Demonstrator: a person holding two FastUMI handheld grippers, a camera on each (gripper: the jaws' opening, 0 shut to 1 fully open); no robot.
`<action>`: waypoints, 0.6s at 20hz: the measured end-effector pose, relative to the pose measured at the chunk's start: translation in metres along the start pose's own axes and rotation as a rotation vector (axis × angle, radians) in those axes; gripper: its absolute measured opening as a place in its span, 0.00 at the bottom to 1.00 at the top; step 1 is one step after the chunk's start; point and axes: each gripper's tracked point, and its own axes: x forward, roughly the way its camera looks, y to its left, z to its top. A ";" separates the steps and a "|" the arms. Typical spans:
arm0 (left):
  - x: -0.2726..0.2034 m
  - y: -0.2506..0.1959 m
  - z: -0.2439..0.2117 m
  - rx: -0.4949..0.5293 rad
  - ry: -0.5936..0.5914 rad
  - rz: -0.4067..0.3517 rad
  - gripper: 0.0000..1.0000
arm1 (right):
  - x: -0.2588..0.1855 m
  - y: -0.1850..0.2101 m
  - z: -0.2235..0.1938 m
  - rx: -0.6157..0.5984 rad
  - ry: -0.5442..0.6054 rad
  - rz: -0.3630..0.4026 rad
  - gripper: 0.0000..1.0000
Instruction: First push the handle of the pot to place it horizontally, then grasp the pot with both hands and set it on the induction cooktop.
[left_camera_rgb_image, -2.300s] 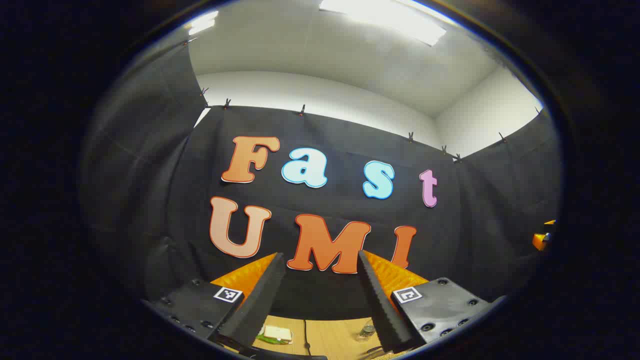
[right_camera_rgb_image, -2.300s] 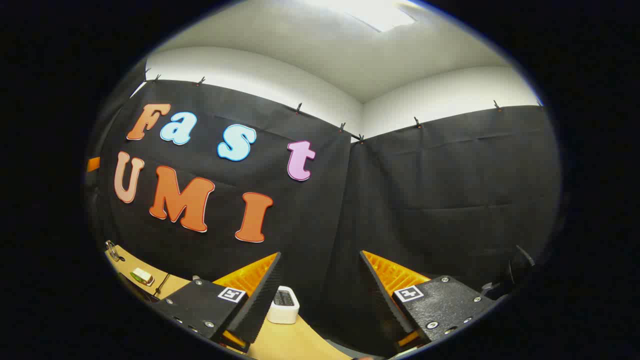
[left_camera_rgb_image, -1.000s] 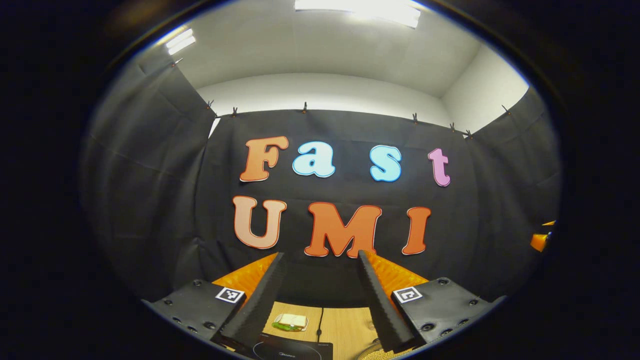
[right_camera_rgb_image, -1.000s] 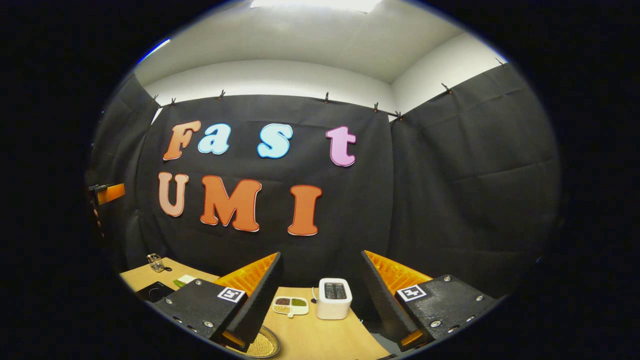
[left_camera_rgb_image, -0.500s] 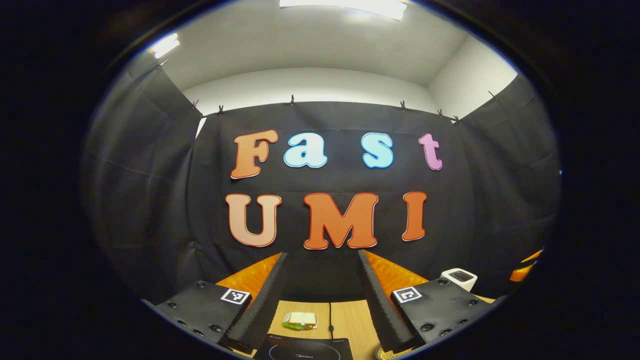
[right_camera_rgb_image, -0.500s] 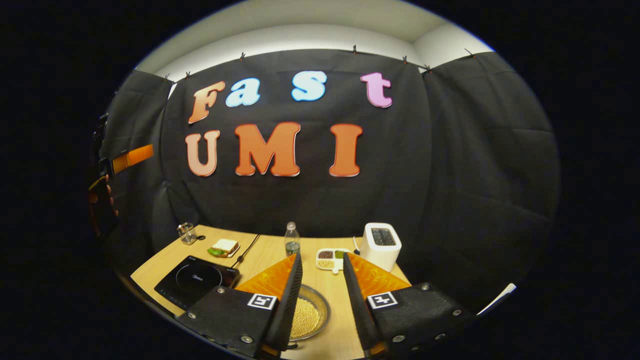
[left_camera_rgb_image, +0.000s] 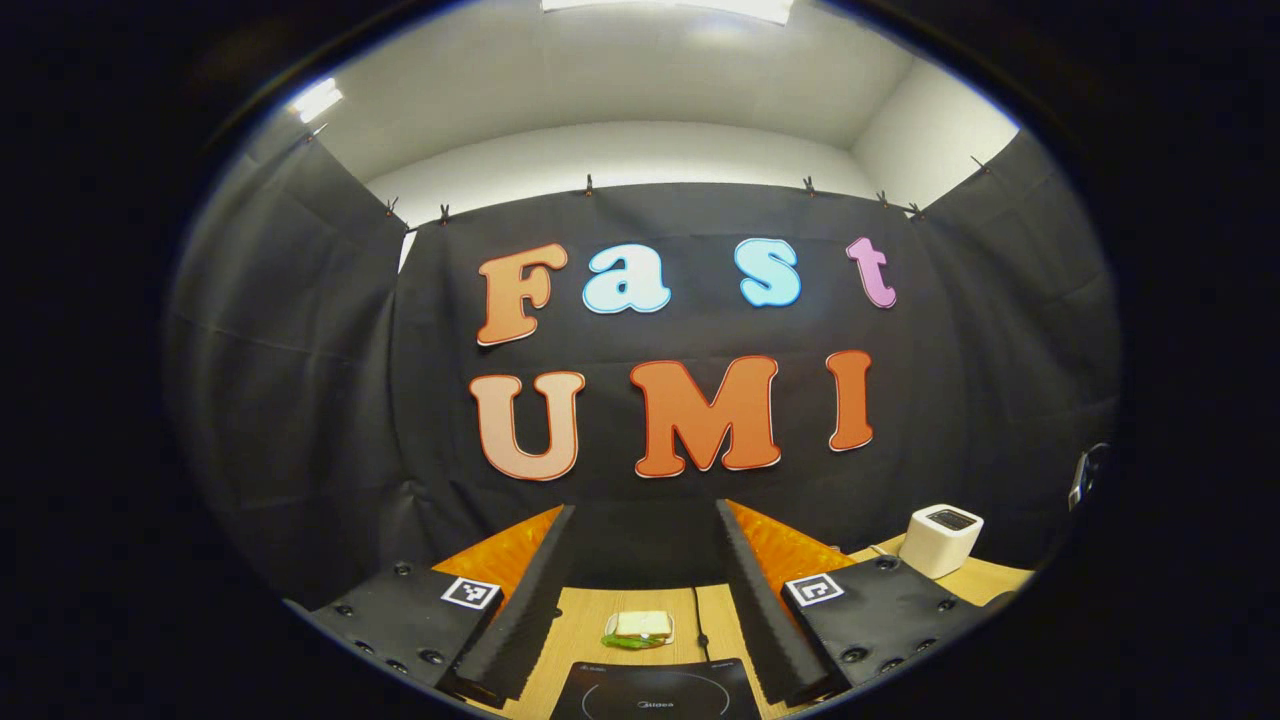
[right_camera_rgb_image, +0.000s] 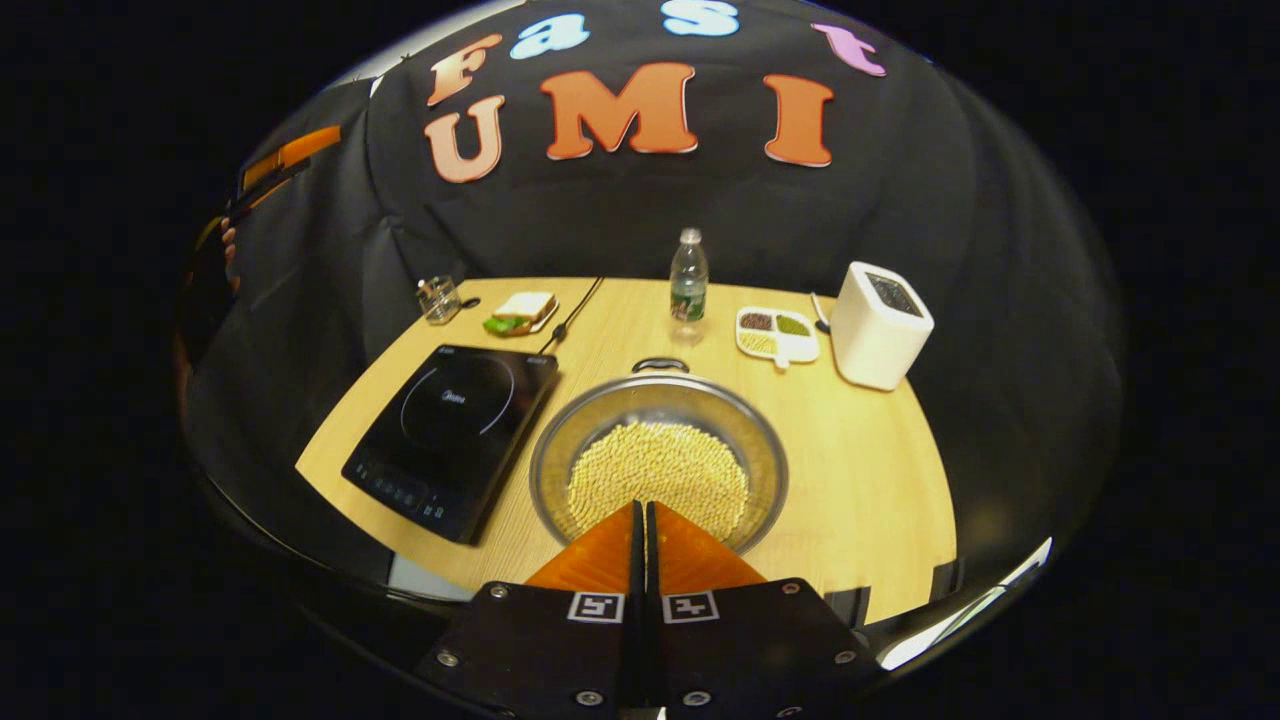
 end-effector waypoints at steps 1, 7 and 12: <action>0.002 0.003 -0.005 -0.003 0.011 -0.001 0.88 | 0.005 0.006 -0.009 0.005 0.035 0.012 0.00; 0.016 0.013 -0.034 0.005 0.068 -0.032 0.89 | 0.031 0.036 -0.059 0.082 0.211 0.056 0.00; 0.031 0.013 -0.058 -0.022 0.115 -0.077 0.89 | 0.043 0.049 -0.107 0.178 0.367 0.041 0.00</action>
